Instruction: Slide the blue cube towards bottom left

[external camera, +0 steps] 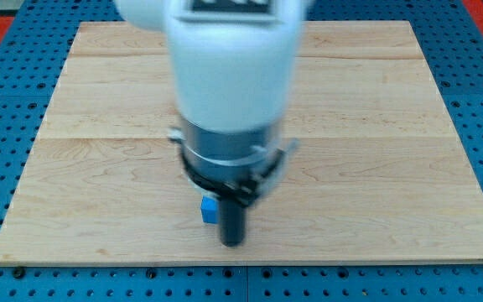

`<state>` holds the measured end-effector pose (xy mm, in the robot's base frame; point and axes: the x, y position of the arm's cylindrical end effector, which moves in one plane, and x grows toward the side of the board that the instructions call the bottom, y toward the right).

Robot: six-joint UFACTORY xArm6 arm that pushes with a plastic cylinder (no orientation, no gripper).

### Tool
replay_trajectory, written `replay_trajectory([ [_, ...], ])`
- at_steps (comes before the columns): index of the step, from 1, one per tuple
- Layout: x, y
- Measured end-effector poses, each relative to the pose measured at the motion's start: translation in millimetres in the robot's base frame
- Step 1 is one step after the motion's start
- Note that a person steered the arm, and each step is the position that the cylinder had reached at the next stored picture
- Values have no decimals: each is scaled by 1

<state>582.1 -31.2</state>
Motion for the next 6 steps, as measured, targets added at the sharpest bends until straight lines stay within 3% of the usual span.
replay_trajectory([
  [1, -1, -30],
  [2, 10, 41],
  [3, -1, 78],
  [4, -23, -4],
  [5, -20, -99],
  [6, -18, -113],
])
